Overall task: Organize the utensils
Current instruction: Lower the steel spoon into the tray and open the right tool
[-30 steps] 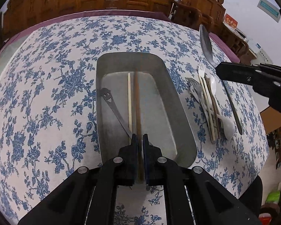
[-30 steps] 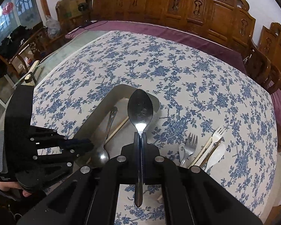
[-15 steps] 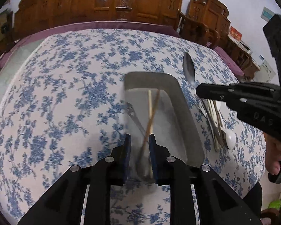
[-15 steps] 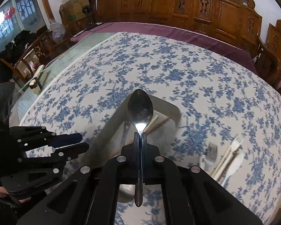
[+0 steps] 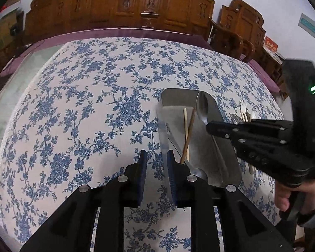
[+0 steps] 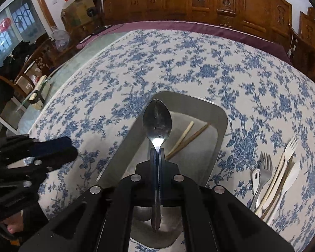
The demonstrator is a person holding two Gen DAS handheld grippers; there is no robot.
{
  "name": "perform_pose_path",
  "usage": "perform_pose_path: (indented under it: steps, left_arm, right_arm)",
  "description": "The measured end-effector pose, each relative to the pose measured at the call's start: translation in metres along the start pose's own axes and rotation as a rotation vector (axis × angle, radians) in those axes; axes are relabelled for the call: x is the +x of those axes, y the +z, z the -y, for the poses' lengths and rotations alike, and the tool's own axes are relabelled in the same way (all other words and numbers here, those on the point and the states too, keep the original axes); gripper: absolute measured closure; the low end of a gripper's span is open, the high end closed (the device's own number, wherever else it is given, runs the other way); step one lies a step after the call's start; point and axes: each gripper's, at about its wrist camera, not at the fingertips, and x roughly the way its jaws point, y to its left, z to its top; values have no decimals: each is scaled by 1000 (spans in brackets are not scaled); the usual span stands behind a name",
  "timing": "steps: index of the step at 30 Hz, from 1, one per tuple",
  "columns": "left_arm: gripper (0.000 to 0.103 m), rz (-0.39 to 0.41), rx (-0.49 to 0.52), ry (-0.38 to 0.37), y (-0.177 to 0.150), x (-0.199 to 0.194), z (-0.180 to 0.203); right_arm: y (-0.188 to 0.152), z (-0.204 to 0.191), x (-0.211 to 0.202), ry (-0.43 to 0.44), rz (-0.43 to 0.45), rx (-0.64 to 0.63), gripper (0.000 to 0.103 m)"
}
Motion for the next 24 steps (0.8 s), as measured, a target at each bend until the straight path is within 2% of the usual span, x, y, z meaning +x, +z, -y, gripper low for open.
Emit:
perform_pose_path:
  steps: [14, 19, 24]
  left_arm:
    - [85, 3, 6, -2, -1, -3, 5]
    - [85, 8, 13, -3, -1, -6, 10]
    - [84, 14, 18, -14, -3, -10, 19]
  right_arm:
    - [-14, 5, 14, -5, -23, -3, 102]
    - [-16, 3, -4, 4, 12, -24, 102]
    - [-29, 10, -41, 10, 68, -49, 102]
